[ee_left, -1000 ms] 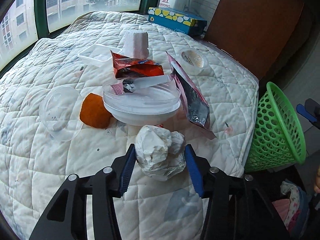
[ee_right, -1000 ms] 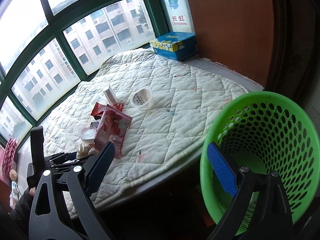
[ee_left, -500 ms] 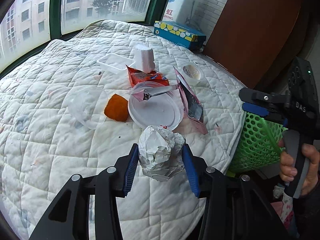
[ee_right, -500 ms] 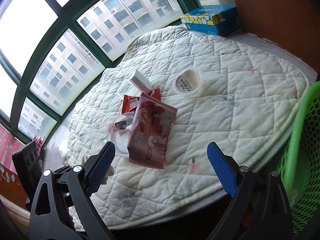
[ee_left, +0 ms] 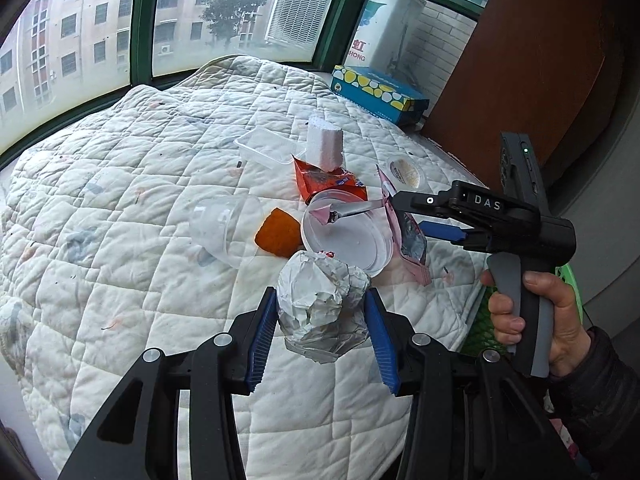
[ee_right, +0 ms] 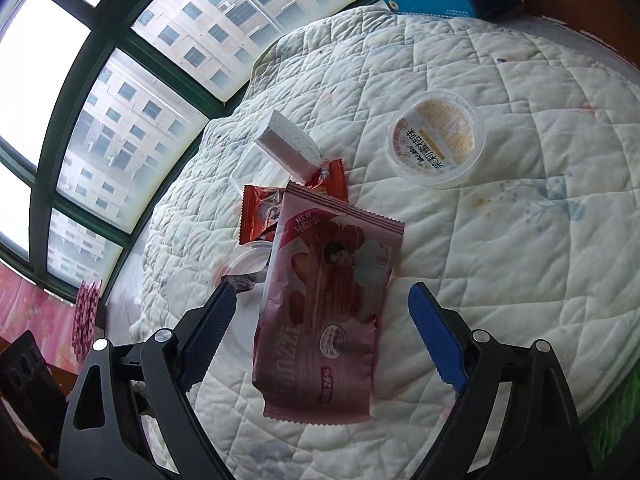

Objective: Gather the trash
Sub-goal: 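Grasp the pink snack wrapper with the right tool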

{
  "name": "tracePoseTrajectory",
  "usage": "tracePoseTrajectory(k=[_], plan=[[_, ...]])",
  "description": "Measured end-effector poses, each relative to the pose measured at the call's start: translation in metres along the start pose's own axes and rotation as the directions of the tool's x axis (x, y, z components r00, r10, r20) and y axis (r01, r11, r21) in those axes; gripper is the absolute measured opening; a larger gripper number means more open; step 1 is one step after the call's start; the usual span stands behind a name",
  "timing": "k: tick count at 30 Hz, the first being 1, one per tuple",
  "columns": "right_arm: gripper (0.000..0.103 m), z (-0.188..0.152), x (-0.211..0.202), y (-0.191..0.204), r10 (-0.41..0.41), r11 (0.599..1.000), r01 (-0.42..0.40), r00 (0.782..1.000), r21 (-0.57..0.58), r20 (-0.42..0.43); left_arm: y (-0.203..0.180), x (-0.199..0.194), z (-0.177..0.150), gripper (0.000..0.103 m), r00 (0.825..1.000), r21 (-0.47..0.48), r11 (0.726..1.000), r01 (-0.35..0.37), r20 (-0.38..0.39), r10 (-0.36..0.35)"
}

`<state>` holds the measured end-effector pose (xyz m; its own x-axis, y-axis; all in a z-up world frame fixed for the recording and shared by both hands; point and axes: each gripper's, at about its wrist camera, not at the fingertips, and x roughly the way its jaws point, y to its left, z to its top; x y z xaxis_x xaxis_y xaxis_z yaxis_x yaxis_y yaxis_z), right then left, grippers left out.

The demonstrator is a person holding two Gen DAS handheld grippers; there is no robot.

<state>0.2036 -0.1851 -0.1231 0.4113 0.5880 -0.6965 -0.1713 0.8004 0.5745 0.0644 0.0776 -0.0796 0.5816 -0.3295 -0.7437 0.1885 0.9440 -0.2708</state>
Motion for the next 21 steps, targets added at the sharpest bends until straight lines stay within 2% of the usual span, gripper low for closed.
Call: tracePoseTrajectory(k=[10,11,14,21], plan=[[0.087,0.013,0.022,-0.012,0.026,0.998,-0.025,1.0,0.064,-0.013,0.008,0.01,0.001,0.043,1.0,-0.016,1.0,0.002,-0.027,-0.002],[0.085,0.014,0.023,-0.011,0.022,0.998,-0.021,1.0,0.063,-0.012,0.009,0.01,0.001,0.043,1.0,-0.015,1.0,0.001,-0.028,-0.001],[0.067,0.015,0.028,-0.009,0.021,0.998,-0.02,0.999,0.055,-0.023,0.008,0.012,0.002,0.043,1.0,-0.016,1.0,-0.001,-0.029,0.001],[0.062,0.011,0.014,-0.005,0.029,0.998,-0.03,0.999,0.047,0.015,0.005,0.007,0.007,0.043,1.0,-0.008,1.0,0.0,-0.012,0.0]])
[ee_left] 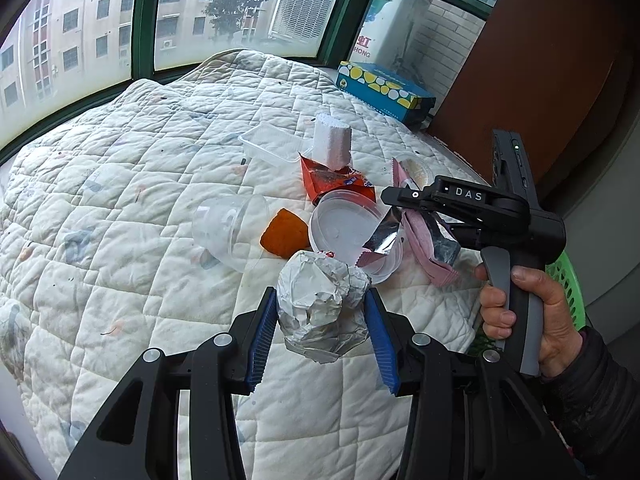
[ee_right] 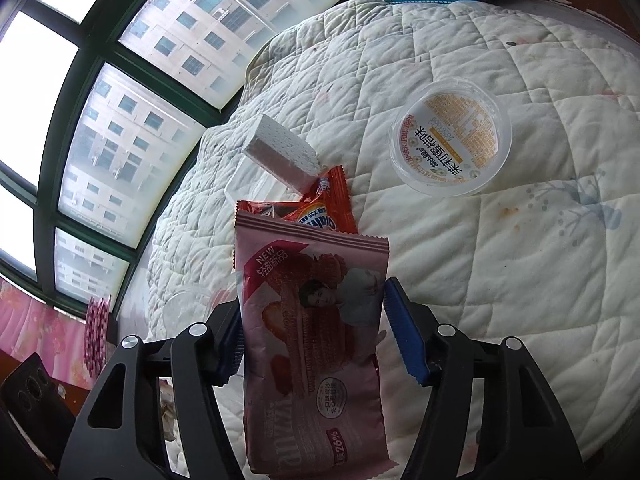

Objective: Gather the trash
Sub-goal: 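Grasp the pink snack wrapper with the right tool, then carry the foil ball and pink wrapper to the green basket and open both tools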

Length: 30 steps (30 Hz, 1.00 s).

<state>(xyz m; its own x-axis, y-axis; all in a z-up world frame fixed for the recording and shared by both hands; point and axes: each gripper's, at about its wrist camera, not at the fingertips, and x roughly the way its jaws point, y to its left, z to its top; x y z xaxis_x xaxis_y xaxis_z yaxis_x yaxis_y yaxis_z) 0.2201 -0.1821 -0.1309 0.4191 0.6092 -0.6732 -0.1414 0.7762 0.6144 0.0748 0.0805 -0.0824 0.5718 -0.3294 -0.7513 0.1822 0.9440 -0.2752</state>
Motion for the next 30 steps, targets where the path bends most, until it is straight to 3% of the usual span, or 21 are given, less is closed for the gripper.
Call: tracePoseTrajectory(k=[9,18,22,30], plan=[[0.062,-0.011,-0.06,0.017,-0.001,0.998,0.008,0.994,-0.063,0.11,-0.017,-0.006,0.007,0.043,0.999,0.022,1.0,0.023,0.03,-0.023],[0.062,-0.022,-0.142,0.006,-0.041,0.997,0.055,0.971,-0.054,0.234,-0.063,-0.005,0.023,0.043,0.995,0.093,0.992,0.08,0.048,-0.085],[0.062,-0.029,-0.183,-0.012,-0.095,0.994,0.109,0.95,-0.03,0.297,-0.091,-0.002,0.03,0.043,0.992,0.136,0.985,0.11,0.051,-0.118],[0.063,-0.043,-0.249,-0.058,-0.271,0.959,0.28,0.882,0.036,0.385,-0.153,0.006,0.043,0.043,0.982,0.225,0.959,0.172,0.039,-0.186]])
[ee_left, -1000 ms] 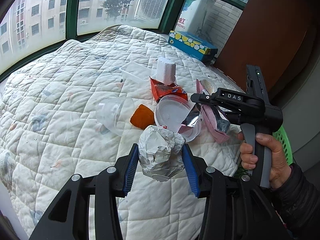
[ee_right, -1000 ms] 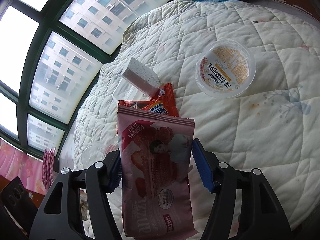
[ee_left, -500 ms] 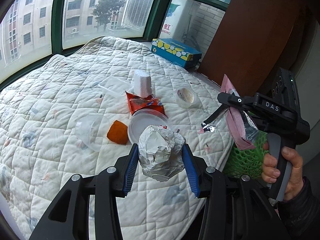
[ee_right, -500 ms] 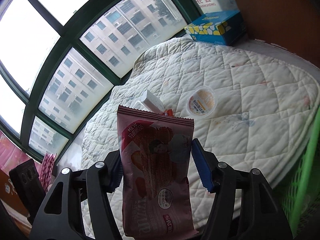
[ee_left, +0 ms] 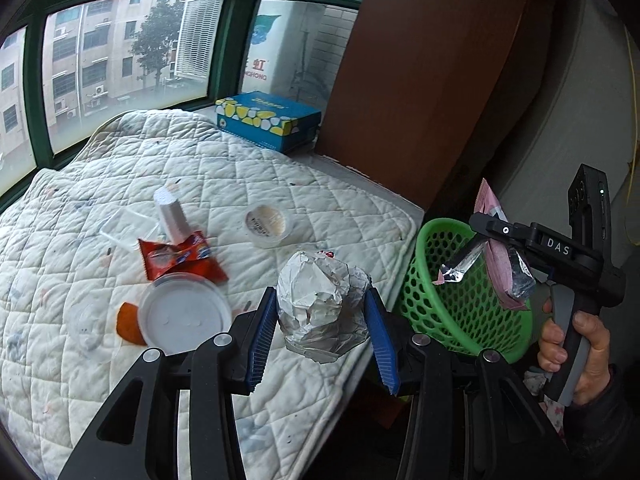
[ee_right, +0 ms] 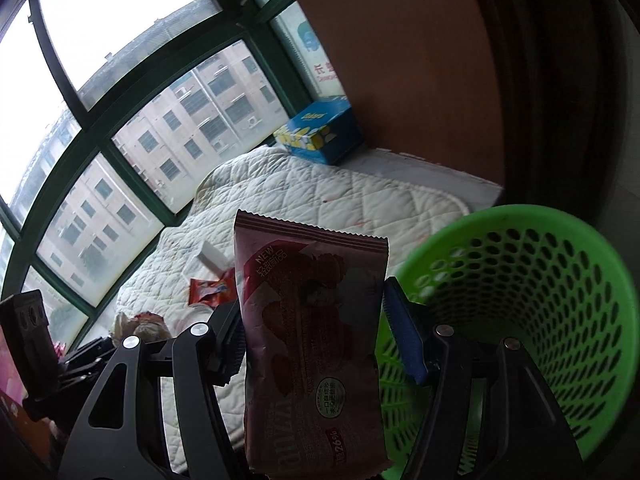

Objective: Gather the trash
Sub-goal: 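Carry the foil ball and pink wrapper to the green basket and open both tools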

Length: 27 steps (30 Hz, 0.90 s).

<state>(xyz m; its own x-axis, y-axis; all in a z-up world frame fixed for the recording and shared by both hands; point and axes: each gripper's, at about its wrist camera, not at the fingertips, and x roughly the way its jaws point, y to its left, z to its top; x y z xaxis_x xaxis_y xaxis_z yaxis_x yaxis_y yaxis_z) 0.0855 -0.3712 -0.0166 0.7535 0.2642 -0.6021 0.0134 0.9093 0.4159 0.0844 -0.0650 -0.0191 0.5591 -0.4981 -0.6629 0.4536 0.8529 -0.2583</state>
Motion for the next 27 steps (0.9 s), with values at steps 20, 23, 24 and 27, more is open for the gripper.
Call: tracePoseTrajectory(k=[20,23,24,27], plan=[[0.08,-0.01,-0.071,-0.105,-0.204,0.974,0.191,0.974,0.124,0.102,-0.111,0.045,0.044,0.044,0.994,0.175,0.979,0.109,-0.032,-0.105],[0.082,-0.012,-0.081,-0.109,-0.202,0.973,0.185,0.972,0.139,0.123,-0.124,0.053,0.045,0.044,0.992,0.196,0.973,0.123,-0.049,-0.115],[0.083,-0.013,-0.085,-0.11,-0.202,0.973,0.183,0.971,0.143,0.131,-0.128,0.057,0.045,0.045,0.991,0.204,0.971,0.128,-0.056,-0.119],[0.084,-0.015,-0.095,-0.111,-0.204,0.972,0.181,0.967,0.152,0.153,-0.14,0.065,0.045,0.045,0.989,0.215,0.966,0.142,-0.073,-0.129]])
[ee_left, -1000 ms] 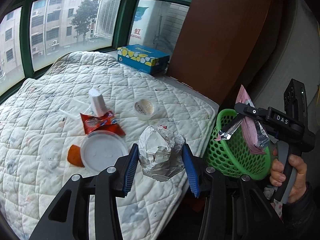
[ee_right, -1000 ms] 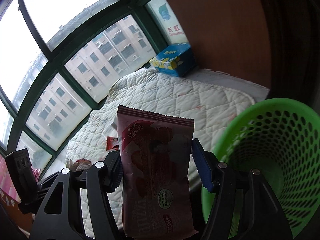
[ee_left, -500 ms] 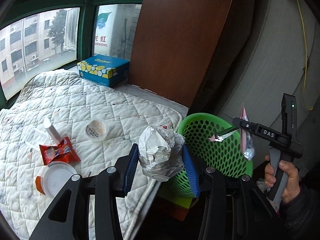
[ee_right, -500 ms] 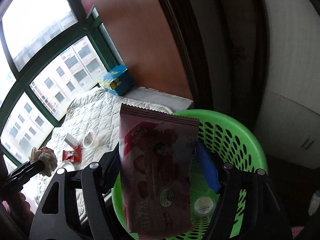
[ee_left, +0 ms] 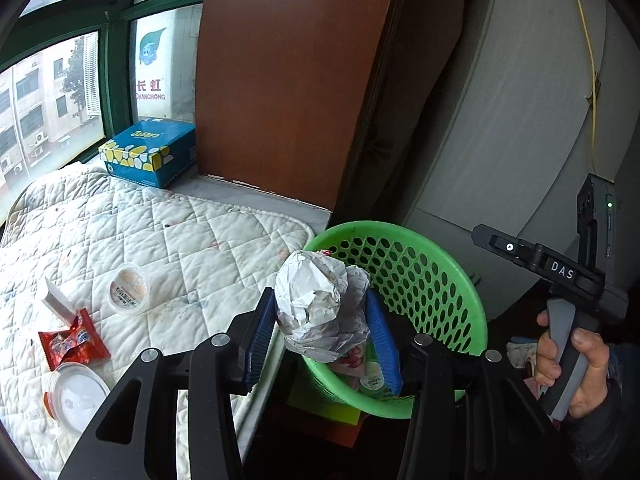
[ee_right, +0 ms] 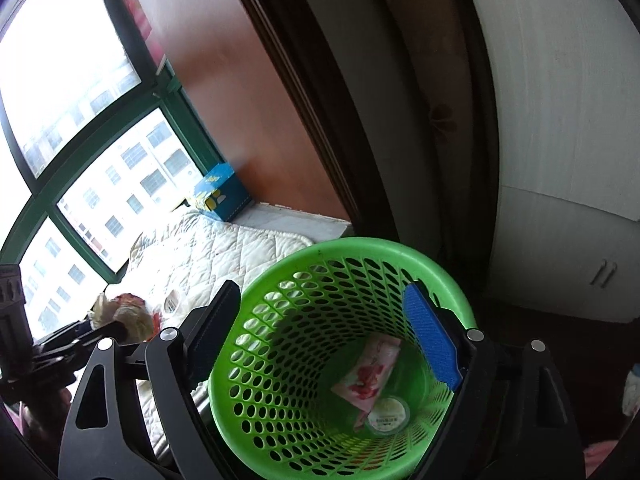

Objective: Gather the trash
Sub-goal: 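Carry the foil ball and pink wrapper to the green basket and open both tools, then move both tools back over the bed toward the remaining clear cups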

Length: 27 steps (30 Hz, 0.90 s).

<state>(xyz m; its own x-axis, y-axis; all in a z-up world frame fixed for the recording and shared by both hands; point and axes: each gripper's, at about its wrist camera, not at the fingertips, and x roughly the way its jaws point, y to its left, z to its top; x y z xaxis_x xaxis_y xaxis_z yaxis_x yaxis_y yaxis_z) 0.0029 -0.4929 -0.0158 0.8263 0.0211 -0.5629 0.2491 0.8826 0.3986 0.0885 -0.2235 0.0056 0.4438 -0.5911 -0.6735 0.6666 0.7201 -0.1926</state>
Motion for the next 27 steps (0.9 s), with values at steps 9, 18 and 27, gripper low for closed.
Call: tracePoseTrajectory(k=[9,18,27], plan=[[0.086,0.003,-0.018,-0.007,-0.006,1.0,0.005,0.999,0.007,0.05,-0.029,0.027,0.008,0.051,0.998,0.044,0.998,0.04,-0.039,-0.039],[0.087,0.001,-0.023,-0.009,0.004,1.0,-0.006,0.998,0.022,0.058,-0.038,0.031,0.011,0.07,0.997,0.033,0.997,0.074,-0.03,-0.073],[0.088,-0.005,-0.02,0.013,0.038,0.999,-0.037,0.998,-0.023,0.054,-0.002,0.002,-0.006,0.076,0.999,-0.037,0.998,-0.047,0.001,0.047]])
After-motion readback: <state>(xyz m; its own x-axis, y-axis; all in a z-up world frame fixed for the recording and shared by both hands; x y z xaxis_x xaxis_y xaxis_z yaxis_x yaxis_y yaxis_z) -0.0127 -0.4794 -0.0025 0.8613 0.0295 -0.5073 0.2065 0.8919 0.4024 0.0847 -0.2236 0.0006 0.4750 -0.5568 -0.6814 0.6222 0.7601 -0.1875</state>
